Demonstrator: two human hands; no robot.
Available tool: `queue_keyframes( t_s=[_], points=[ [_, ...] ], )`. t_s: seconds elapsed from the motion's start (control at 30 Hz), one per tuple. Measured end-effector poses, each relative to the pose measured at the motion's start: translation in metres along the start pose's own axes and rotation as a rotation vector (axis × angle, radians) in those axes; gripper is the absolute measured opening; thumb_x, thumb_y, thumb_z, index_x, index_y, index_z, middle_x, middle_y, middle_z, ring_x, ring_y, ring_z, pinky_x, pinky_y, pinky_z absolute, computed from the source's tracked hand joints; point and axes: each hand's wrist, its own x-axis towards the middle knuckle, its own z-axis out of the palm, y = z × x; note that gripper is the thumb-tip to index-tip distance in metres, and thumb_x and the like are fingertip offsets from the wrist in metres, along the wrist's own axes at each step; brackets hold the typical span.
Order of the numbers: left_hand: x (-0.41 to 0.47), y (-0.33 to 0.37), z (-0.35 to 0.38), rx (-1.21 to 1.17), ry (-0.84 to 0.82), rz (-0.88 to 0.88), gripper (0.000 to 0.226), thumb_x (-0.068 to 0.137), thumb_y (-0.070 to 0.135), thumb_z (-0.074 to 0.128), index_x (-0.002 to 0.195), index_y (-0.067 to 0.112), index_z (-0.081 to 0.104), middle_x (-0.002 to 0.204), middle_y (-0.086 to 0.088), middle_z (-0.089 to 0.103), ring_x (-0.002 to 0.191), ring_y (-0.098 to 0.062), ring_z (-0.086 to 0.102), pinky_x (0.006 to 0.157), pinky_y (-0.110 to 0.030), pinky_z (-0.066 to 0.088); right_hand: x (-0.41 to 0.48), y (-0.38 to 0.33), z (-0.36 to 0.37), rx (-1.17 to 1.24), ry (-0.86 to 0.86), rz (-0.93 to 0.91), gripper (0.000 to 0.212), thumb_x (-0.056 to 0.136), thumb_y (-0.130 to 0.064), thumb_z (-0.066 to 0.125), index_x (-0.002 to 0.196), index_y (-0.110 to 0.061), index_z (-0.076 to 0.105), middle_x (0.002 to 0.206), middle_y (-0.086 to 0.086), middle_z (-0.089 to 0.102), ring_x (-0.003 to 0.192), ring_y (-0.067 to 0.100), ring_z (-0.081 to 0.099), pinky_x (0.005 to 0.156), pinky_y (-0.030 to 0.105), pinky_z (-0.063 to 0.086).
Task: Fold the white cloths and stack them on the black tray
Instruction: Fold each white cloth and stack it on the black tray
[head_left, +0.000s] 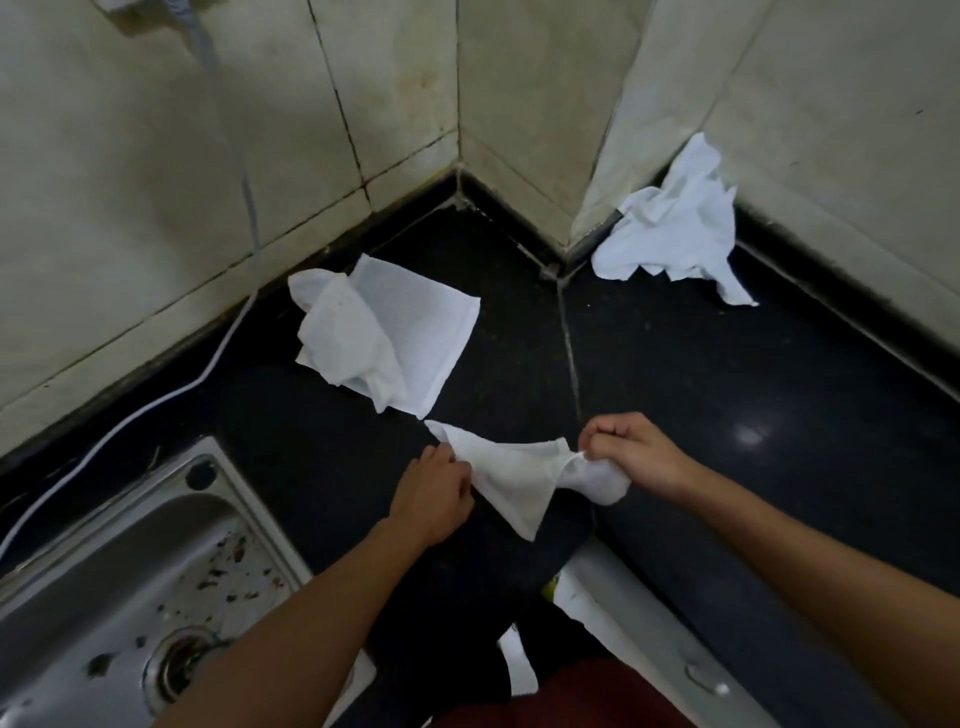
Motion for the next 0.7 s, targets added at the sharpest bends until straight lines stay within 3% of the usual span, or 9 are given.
queue_keyframes(
  t_s=[0.13, 0.3, 0.37, 0.47, 0.57, 0.63, 0.7],
  points=[
    [0.008, 0.014, 0.001, -0.039, -0.007, -0.043, 0.041, 0.087, 0.025, 0.055, 0.128, 0.019, 0.051, 0.125, -0.003, 0.048, 0.11, -0.022, 0.047, 0.087, -0.033, 0.044, 0.011, 0.031, -0.022, -0.158, 0.078, 0.081, 0.013, 0.086, -0.008, 0.063, 0.076, -0.015, 0.069, 0.077, -0.001, 0.066, 0.073, 0.007, 0.06, 0.062, 0.017, 0.048],
    [0.032, 0.026, -0.003, 0.112, -0.073, -0.019, 0.062, 0.081, 0.017, 0.058, 0.14, 0.024, 0.041, 0.142, -0.005, 0.035, 0.125, -0.026, 0.038, 0.098, -0.035, 0.035, 0.04, 0.077, -0.054, -0.238, 0.356, 0.254, 0.01, 0.088, -0.011, 0.06, 0.09, -0.018, 0.068, 0.093, 0.004, 0.067, 0.092, 0.021, 0.063, 0.076, 0.029, 0.047],
    [0.04, 0.028, -0.001, 0.132, -0.066, -0.023, 0.053, 0.08, 0.016, 0.058, 0.132, 0.022, 0.051, 0.137, -0.007, 0.041, 0.121, -0.027, 0.041, 0.094, -0.036, 0.036, 0.045, 0.083, -0.06, -0.193, 0.406, 0.267, 0.012, 0.088, -0.012, 0.062, 0.097, -0.015, 0.069, 0.093, 0.003, 0.066, 0.091, 0.019, 0.062, 0.077, 0.028, 0.046],
    [0.048, 0.029, -0.002, 0.089, -0.043, -0.025, 0.021, 0.087, 0.028, 0.058, 0.1, 0.016, 0.068, 0.105, -0.006, 0.056, 0.098, -0.024, 0.051, 0.075, -0.032, 0.035, 0.045, 0.085, -0.058, -0.07, 0.337, 0.269, 0.013, 0.086, -0.01, 0.067, 0.098, -0.016, 0.067, 0.086, 0.002, 0.065, 0.085, 0.017, 0.062, 0.075, 0.027, 0.046],
    [0.057, 0.031, -0.01, -0.264, -0.253, -0.097, 0.037, 0.09, 0.035, 0.061, 0.06, 0.016, 0.055, 0.065, 0.002, 0.05, 0.063, -0.01, 0.049, 0.059, -0.028, 0.034, 0.049, 0.084, -0.06, 0.039, 0.346, 0.27, 0.013, 0.085, -0.007, 0.068, 0.097, -0.013, 0.068, 0.083, 0.001, 0.064, 0.081, 0.014, 0.06, 0.072, 0.025, 0.046],
    [0.062, 0.033, -0.019, -0.556, -0.292, -0.205, 0.042, 0.092, 0.03, 0.061, 0.055, 0.015, 0.047, 0.055, 0.0, 0.044, 0.053, -0.008, 0.043, 0.055, -0.027, 0.036, 0.06, 0.08, -0.064, 0.052, 0.435, 0.249, 0.013, 0.084, -0.006, 0.068, 0.095, -0.013, 0.07, 0.085, 0.002, 0.065, 0.083, 0.015, 0.061, 0.073, 0.026, 0.048],
    [0.066, 0.036, -0.024, -0.752, -0.271, -0.348, 0.036, 0.096, 0.027, 0.055, 0.066, 0.008, 0.055, 0.057, -0.005, 0.049, 0.051, -0.012, 0.047, 0.049, -0.025, 0.038, 0.074, 0.075, -0.07, 0.111, 0.486, 0.244, 0.013, 0.084, -0.006, 0.068, 0.093, -0.015, 0.069, 0.087, 0.003, 0.066, 0.087, 0.018, 0.062, 0.078, 0.032, 0.053]
  ],
)
